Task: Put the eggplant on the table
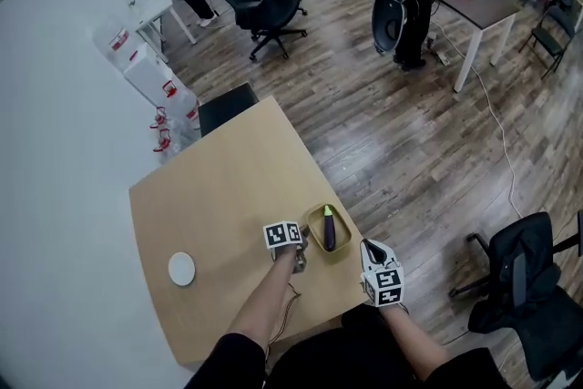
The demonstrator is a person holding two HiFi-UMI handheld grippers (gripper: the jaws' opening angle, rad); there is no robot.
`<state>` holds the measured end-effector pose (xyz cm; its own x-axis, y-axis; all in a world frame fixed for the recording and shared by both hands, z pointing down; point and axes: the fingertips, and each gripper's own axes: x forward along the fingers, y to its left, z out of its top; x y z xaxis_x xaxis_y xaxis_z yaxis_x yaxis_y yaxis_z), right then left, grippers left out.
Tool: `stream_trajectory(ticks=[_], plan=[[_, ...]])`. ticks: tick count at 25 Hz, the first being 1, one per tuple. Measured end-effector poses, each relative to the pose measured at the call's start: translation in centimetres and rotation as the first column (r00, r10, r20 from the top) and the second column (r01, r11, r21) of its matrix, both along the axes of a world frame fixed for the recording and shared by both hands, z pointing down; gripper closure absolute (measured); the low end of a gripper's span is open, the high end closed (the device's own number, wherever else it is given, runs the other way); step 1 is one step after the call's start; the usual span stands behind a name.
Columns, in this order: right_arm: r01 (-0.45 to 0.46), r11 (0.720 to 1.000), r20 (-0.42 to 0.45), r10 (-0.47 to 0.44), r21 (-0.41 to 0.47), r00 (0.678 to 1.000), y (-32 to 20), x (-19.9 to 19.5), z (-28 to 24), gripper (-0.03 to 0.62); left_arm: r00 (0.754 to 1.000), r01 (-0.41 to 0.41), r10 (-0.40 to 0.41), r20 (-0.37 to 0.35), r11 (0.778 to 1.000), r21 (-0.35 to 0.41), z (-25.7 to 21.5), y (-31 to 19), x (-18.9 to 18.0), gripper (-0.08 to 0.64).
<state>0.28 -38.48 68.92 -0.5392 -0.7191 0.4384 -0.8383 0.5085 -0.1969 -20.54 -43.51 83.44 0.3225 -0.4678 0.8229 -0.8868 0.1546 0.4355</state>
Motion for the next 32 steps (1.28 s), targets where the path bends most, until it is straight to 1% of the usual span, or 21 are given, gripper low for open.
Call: stream_trajectory(ticks=[4,8,11,15,17,20,21,24,27,29,32], plan=[[0.001,1.0,0.015,-0.001,0.01,1.0,0.9,-0.8,-0.7,0.534,1.0,-0.017,0.017,-0.024,1.0,0.007,-1.9,2.5,-0.1,0.413],[0.023,0.999,0.028,-0.024,0.036,0.999,2.6,-1.8,-1.9,0.534,1.0,-0.017,0.017,-0.016,1.0,0.026,-3.8,5.3,-0.4,0.414],[0.041,0.998,0.027,-0.042,0.054,0.999,4.4,-2.5,-2.6,0.534,1.0,-0.017,0.018,-0.017,0.998,0.061,-5.0,7.5,-0.4,0.414],[0.067,0.995,0.022,-0.069,0.074,0.997,7.4,-3.2,-3.6,0.534,1.0,-0.027,0.027,0.002,0.991,0.127,-7.0,10.6,0.3,0.414],[0.081,0.993,0.014,-0.082,0.081,0.997,9.0,-3.5,-3.8,0.534,1.0,-0.027,0.029,-0.008,0.987,0.16,-8.0,12.2,0.9,0.414],[0.091,0.994,0.008,-0.092,0.059,0.996,11.9,-4.2,-4.0,0.534,0.999,-0.012,0.019,-0.034,0.978,0.206,-10.0,15.2,1.5,0.417],[0.094,0.994,0.01,-0.095,0.05,0.995,12.9,-4.4,-4.1,0.534,0.999,-0.008,0.016,-0.034,0.974,0.227,-10.7,16.3,1.5,0.42],[0.104,0.994,0.013,-0.105,0.041,0.994,16.0,-4.9,-4.7,0.534,1.0,0.012,-0.005,-0.026,0.956,0.293,-12.9,19.4,1.6,0.472],[0.112,0.992,0.014,-0.113,0.049,0.993,18.9,-4.9,-5.4,0.534,0.999,0.045,-0.037,-0.031,0.933,0.357,-14.8,22.8,1.7,0.518],[0.112,0.992,0.017,-0.113,0.056,0.993,20.5,-4.9,-5.5,0.534,0.999,0.051,-0.047,-0.021,0.912,0.406,-15.9,24.8,1.5,0.529],[0.107,0.992,0.017,-0.108,0.073,0.994,21.9,-5.0,-6.0,0.534,0.998,0.048,-0.056,0.002,0.875,0.482,-17.8,27.2,1.1,0.532]])
